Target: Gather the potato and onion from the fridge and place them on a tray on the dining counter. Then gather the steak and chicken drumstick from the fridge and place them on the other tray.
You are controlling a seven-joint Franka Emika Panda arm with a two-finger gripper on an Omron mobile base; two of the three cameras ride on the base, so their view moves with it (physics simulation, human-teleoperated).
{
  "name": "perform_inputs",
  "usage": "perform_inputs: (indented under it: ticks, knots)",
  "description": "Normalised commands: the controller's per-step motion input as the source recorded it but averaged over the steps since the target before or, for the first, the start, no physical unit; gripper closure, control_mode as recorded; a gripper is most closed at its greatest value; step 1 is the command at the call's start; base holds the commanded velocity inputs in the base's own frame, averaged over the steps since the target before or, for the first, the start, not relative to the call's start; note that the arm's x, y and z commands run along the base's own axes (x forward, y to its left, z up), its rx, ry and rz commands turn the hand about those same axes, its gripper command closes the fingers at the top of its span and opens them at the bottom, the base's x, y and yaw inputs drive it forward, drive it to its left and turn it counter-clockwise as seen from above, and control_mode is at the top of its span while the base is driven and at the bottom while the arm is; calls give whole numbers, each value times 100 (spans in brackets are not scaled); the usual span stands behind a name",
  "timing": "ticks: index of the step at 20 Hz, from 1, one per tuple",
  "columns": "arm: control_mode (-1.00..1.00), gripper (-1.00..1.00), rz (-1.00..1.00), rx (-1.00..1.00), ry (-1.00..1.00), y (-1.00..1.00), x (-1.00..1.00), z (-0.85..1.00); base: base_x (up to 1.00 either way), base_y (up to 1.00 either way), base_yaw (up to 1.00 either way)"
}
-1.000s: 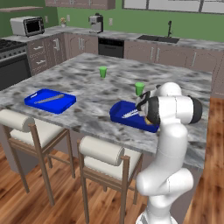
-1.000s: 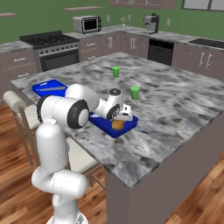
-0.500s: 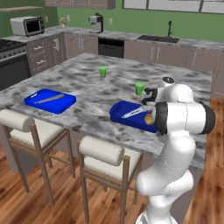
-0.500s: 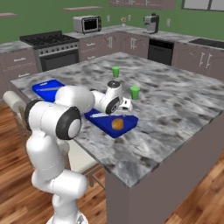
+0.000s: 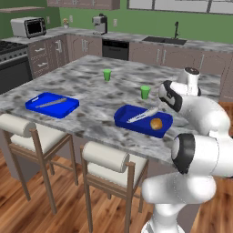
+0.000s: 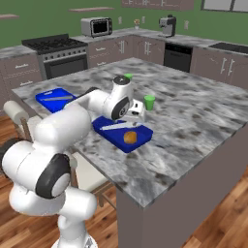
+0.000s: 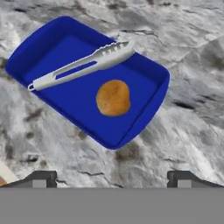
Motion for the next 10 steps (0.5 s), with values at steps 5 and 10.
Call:
perform_inputs:
  ticks: [5, 10]
  knots:
    - [-100, -100, 0, 0, 6, 19, -100, 79, 0, 0, 0]
    - [-100, -100, -1, 0, -6, 15, -100, 35, 0, 0, 0]
